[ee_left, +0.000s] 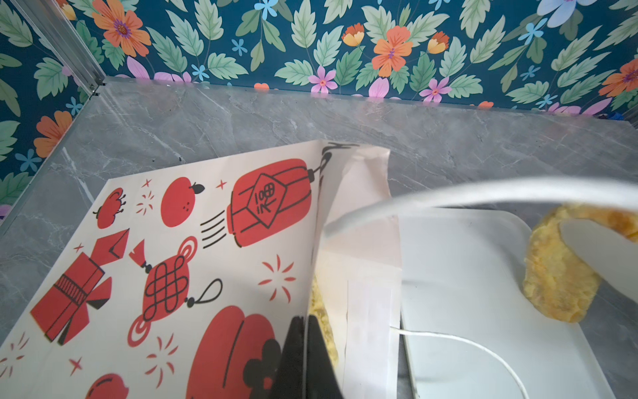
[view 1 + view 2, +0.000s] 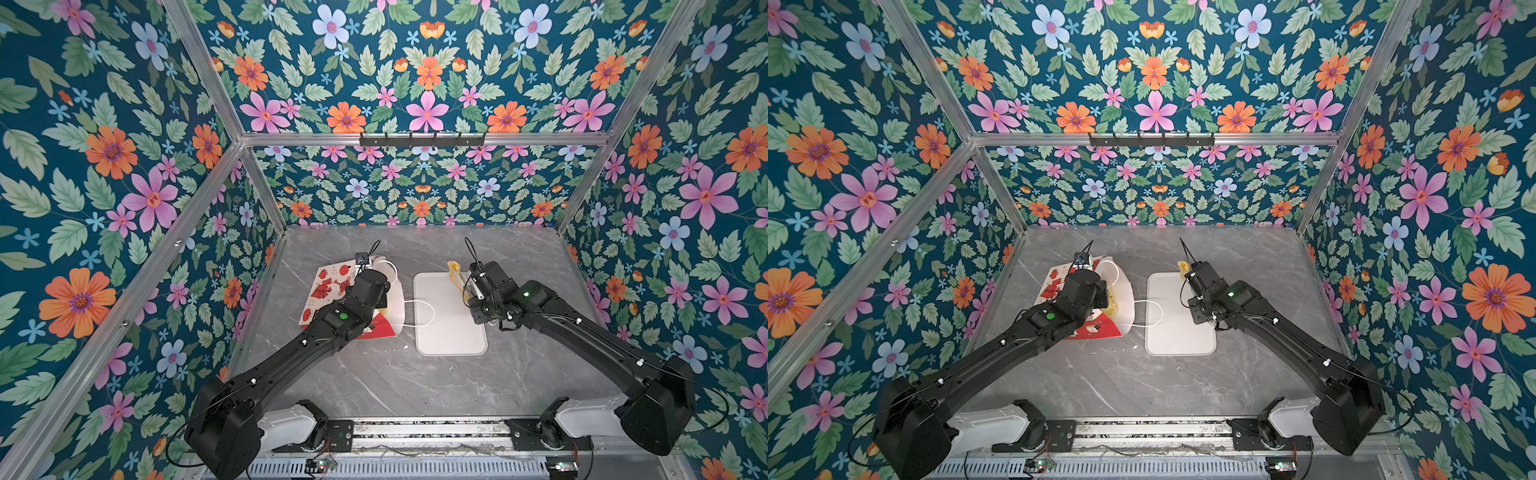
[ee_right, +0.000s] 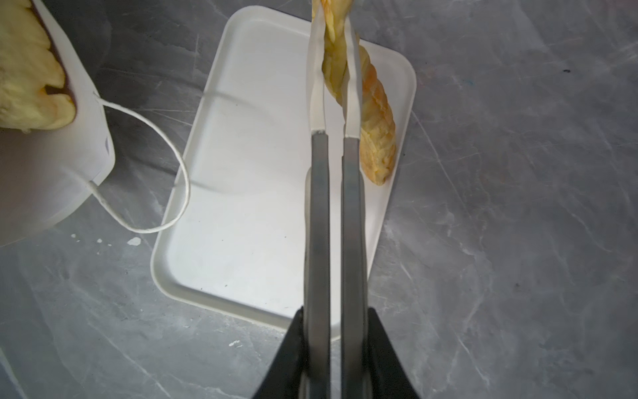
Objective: Take the fake bread out of the paper bag
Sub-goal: 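Lower the bread roll onto the white tray with the right gripper's tongs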
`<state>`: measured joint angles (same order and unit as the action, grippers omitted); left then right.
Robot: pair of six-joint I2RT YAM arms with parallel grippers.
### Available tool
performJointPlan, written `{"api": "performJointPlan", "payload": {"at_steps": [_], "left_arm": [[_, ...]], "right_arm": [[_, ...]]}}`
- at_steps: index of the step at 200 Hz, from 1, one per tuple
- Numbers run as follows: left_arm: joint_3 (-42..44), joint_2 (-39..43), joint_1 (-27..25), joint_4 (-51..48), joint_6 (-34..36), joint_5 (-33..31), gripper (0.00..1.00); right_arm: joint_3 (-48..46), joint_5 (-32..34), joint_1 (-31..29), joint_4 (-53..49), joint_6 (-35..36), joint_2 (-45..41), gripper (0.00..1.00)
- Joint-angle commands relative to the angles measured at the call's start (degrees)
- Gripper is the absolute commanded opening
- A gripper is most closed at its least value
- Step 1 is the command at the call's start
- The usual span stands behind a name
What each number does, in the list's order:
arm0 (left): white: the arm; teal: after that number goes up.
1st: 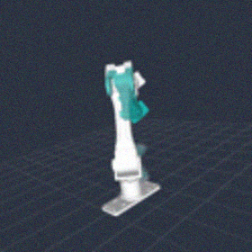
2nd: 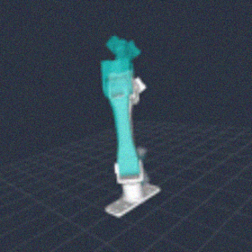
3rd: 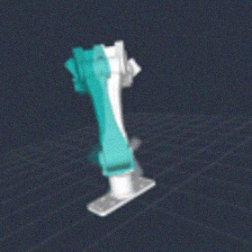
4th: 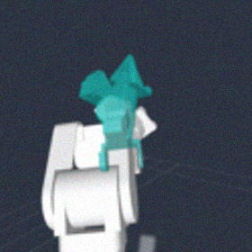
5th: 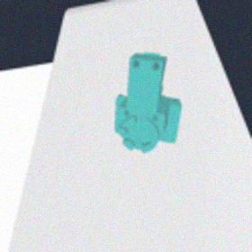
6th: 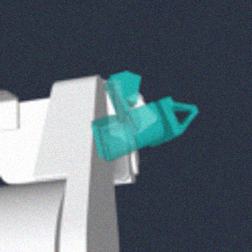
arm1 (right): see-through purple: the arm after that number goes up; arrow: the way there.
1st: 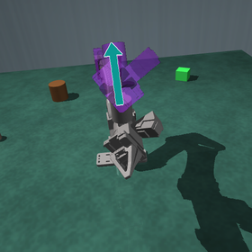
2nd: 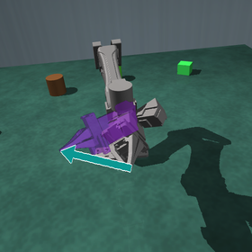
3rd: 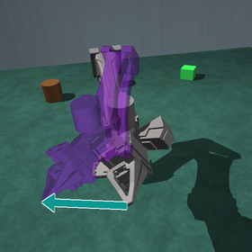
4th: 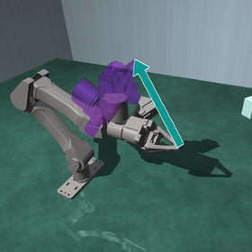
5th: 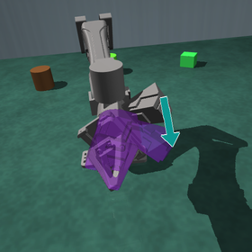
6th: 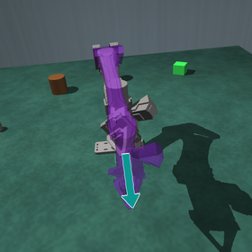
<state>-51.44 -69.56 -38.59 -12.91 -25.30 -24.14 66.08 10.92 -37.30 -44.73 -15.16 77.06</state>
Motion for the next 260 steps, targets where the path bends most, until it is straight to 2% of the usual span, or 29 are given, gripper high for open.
{"api": "performJointPlan", "payload": {"at_steps": [1,44,79,152,195,220,260], "left_arm": [[-0.06,0.39,0.27,1.34,0.21,-1.44,0.0],[-0.06,0.96,0.53,1.22,0.69,-2.03,0.0],[-0.05,1.4,0.86,1.01,1.09,-2.27,0.0],[0.2,1.6,1.66,0.92,1.3,-1.97,0.0],[0.29,1.43,2.09,1.0,1.31,-1.78,0.0],[0.42,1.44,2.29,0.99,1.31,-1.61,0.0],[0.9,1.18,2.47,1.72,1.04,-1.13,0.0]], "right_arm": [[-0.68,-2.4,-1.55,-0.8,-4.22,0.06,0.18],[-2.58,-4.04,-3.49,-0.99,-9.1,0.38,0.22],[-6.01,-7.31,-4.41,1.04,-12.26,-0.33,0.3],[-10.0,-11.74,-4.55,4.97,-15.09,-4.38,0.43],[-12.18,-10.84,-4.55,6.67,-16.49,-8.91,0.43],[-13.51,-12.57,-4.58,7.67,-16.9,-11.76,0.44],[-14.69,-14.03,-4.54,8.55,-17.09,-10.98,0.46]]}}
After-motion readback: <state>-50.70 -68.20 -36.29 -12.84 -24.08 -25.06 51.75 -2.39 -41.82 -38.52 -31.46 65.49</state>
